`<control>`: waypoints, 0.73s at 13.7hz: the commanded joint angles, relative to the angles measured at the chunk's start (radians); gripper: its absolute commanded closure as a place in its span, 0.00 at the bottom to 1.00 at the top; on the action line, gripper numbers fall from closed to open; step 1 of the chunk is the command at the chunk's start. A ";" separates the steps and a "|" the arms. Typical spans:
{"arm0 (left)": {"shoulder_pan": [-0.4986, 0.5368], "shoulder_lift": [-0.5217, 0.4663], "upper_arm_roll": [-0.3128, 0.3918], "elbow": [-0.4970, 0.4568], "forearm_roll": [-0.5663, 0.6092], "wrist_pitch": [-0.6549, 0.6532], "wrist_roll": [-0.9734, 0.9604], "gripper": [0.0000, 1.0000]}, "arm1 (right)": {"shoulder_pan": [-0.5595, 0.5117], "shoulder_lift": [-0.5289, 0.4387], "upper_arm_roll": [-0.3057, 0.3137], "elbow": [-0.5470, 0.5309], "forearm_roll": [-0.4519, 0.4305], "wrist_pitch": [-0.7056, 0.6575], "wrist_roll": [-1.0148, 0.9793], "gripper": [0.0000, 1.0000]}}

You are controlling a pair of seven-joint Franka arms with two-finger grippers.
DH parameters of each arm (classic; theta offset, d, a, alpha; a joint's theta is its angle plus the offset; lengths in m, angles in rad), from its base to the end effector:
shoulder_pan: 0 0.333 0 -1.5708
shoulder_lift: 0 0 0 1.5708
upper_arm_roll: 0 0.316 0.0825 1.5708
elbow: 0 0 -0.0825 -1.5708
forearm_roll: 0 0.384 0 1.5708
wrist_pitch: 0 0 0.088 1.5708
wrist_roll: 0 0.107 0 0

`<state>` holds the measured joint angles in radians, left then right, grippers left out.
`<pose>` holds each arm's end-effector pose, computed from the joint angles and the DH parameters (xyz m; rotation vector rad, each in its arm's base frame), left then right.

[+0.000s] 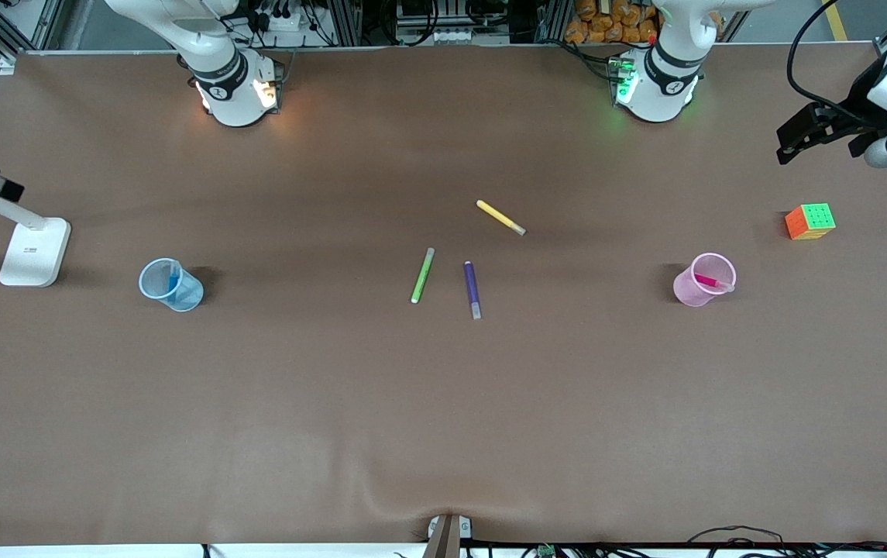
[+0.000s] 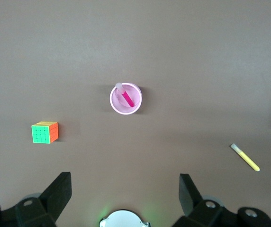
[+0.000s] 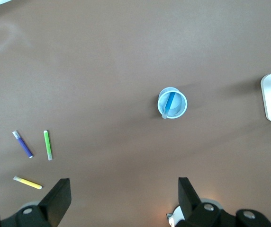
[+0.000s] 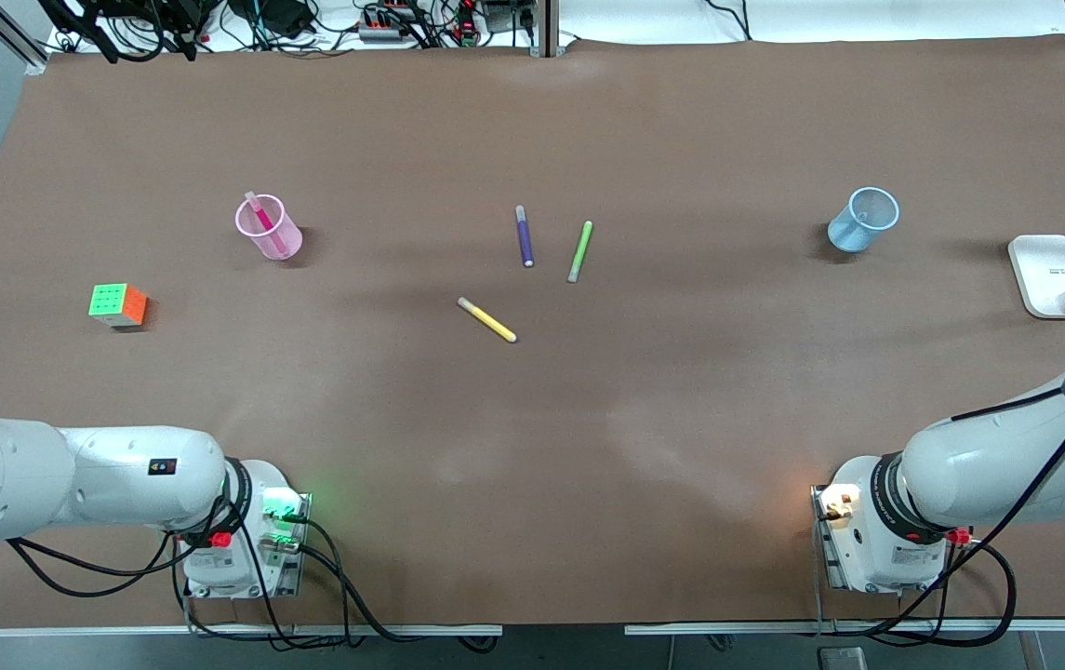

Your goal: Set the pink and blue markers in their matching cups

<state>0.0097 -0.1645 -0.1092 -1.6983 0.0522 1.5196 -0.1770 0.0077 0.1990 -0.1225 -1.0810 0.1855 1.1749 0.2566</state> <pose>0.4947 -0.0484 0.6464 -3.0676 -0.1249 0.0083 0.5629 -0.0299 0.7022 -2.9587 0.4585 0.1721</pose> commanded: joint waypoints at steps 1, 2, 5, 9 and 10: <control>0.010 0.017 0.002 0.028 -0.021 0.004 0.013 0.00 | -0.012 -0.116 0.038 -0.201 -0.029 0.084 0.001 0.00; 0.012 0.022 0.002 0.032 -0.020 0.004 0.013 0.00 | -0.012 -0.166 0.056 -0.276 -0.043 0.121 0.001 0.00; 0.018 0.029 0.008 0.032 -0.014 0.002 0.013 0.00 | -0.017 -0.326 0.089 -0.509 -0.080 0.281 -0.010 0.00; 0.035 0.028 0.006 0.026 -0.012 -0.024 0.016 0.00 | -0.031 -0.317 0.089 -0.482 -0.112 0.281 -0.144 0.00; 0.036 0.028 0.006 0.025 -0.014 -0.027 0.017 0.00 | -0.031 -0.308 0.089 -0.471 -0.112 0.279 -0.160 0.00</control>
<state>0.0322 -0.1396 -0.1007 -1.6893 0.0520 1.5171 -0.1766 -0.0020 -0.0977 -0.0481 -1.5326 0.0874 1.4373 0.1489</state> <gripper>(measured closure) 0.000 0.000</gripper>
